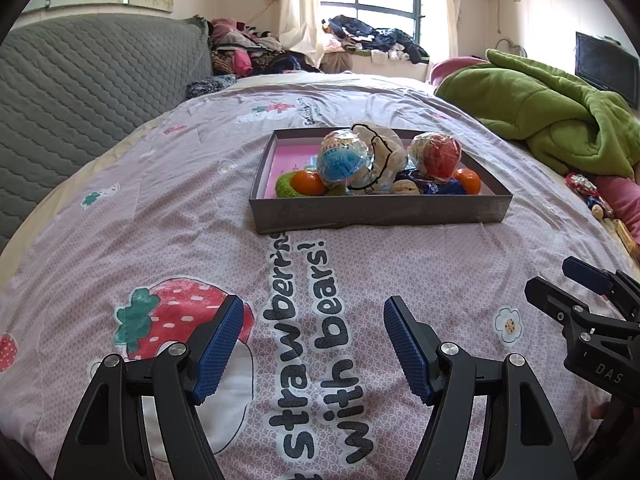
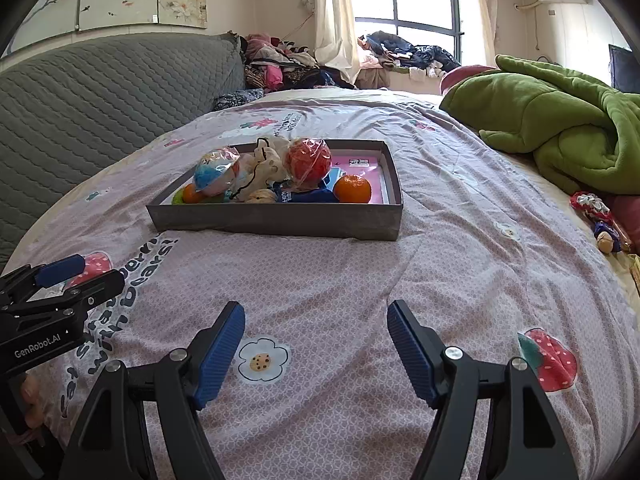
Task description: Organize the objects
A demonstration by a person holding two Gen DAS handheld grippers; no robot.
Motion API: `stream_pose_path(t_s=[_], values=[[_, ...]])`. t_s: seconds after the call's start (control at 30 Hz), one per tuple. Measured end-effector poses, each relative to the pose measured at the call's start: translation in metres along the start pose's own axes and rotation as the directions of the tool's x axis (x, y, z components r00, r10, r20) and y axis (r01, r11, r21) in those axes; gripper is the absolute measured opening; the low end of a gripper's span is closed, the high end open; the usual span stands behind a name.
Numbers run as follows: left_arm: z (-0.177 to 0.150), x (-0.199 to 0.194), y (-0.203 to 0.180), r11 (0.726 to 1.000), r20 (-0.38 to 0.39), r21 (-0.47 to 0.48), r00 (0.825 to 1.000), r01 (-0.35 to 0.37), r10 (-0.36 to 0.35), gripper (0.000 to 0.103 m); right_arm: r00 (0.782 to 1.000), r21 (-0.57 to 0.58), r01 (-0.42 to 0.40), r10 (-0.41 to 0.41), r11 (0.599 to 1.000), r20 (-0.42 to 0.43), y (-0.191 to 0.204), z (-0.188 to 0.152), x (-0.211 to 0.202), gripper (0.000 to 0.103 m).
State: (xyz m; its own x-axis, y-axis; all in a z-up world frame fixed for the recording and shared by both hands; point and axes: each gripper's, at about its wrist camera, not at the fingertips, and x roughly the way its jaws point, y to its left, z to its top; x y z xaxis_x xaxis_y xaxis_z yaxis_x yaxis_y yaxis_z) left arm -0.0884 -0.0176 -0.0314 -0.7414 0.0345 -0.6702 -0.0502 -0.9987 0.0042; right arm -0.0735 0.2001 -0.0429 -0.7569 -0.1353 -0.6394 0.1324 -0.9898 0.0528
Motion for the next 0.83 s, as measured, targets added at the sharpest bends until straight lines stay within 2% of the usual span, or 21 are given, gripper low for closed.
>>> stream_pose_path(t_s=[0.83], values=[[-0.0001,-0.0038,-0.0021,1.0,0.015,0.008,1.0,0.0,0.0,0.074,1.0,0.002,0.01,-0.01,1.0,-0.01,-0.0005,-0.0016,0.0018,0.073]])
